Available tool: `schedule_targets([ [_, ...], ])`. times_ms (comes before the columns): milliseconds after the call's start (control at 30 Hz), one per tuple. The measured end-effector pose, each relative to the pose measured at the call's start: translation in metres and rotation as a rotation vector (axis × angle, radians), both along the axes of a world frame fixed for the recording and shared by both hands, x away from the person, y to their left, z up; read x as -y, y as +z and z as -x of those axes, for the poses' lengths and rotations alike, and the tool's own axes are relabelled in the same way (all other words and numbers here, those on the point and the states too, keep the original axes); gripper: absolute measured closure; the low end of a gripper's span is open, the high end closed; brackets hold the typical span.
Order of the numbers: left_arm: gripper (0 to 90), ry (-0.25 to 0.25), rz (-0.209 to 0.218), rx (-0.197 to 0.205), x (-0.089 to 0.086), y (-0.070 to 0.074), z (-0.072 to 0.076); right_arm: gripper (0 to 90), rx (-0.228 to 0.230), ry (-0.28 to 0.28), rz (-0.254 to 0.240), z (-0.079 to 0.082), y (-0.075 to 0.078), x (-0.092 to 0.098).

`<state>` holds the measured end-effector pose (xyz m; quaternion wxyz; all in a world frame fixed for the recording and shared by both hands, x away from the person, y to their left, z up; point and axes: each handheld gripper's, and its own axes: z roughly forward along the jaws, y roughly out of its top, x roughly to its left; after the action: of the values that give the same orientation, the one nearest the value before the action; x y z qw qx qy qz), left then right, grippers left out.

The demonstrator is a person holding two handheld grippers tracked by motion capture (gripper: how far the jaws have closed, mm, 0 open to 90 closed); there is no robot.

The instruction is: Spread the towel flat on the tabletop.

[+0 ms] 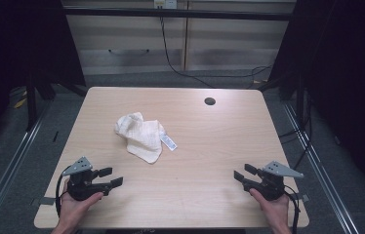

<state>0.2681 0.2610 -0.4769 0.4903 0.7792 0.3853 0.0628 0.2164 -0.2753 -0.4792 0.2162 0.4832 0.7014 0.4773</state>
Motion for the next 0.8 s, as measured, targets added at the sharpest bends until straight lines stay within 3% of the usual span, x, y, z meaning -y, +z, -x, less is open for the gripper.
schedule_targets([
  [67, 35.8, 0.01, -0.005, 0.0, -0.002, 0.0, -0.001, 41.6, 0.002, 0.002, -0.008, 0.001, 0.0, 0.0],
  [200, 37.7, 0.035, -0.009, 0.006, -0.002, 0.0, -0.004, 35.0, -0.042, 0.009, -0.029, -0.001, -0.004, -0.001],
  [333, 36.7, 0.042, 0.003, -0.003, -0.002, 0.003, -0.012, 34.9, -0.052, 0.019, -0.027, -0.004, -0.005, -0.001],
  [367, 36.2, 0.043, 0.008, 0.001, -0.003, 0.004, -0.013, 39.0, -0.048, 0.028, -0.027, -0.004, -0.004, -0.001],
  [467, 36.6, 0.036, 0.01, 0.069, -0.004, 0.011, -0.014, 41.0, -0.035, 0.044, -0.001, -0.002, -0.003, -0.004],
  [533, 37.1, 0.043, 0.034, 0.065, -0.005, 0.014, -0.016, 40.4, -0.042, 0.061, -0.007, 0.0, -0.003, -0.007],
  [600, 42.1, 0.041, 0.025, 0.06, -0.005, 0.017, -0.02, 39.9, -0.047, 0.071, -0.002, 0.0, -0.003, -0.009],
  [667, 41.6, 0.032, 0.021, 0.032, -0.002, 0.021, -0.027, 39.3, -0.048, 0.085, 0.003, 0.0, -0.003, -0.01],
  [800, 41.7, 0.017, -0.005, 0.065, 0.005, 0.033, -0.037, 38.9, -0.051, 0.093, -0.006, 0.0, -0.001, -0.012],
])
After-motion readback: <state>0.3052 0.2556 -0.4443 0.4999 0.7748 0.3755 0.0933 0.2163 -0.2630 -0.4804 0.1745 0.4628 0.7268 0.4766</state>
